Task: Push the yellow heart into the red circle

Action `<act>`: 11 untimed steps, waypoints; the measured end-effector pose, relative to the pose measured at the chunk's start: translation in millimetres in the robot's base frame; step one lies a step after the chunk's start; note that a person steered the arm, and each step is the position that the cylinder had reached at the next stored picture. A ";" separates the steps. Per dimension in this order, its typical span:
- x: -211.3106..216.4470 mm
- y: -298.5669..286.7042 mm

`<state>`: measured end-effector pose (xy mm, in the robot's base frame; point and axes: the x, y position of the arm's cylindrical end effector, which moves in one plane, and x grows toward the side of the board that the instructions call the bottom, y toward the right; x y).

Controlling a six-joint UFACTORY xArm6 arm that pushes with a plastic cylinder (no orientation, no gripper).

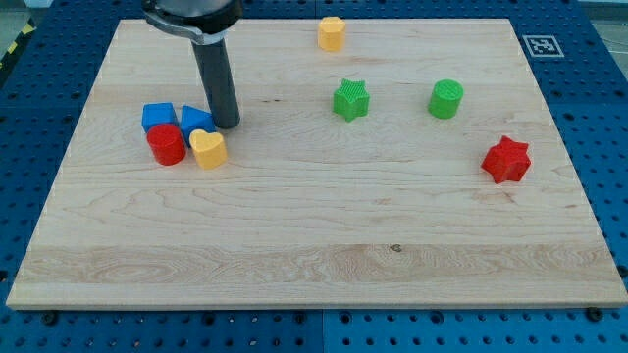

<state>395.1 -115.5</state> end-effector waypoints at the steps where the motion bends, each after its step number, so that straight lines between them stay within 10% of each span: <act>1: 2.6 38.9; 3: 71.7 82.1; 11: 69.8 8.0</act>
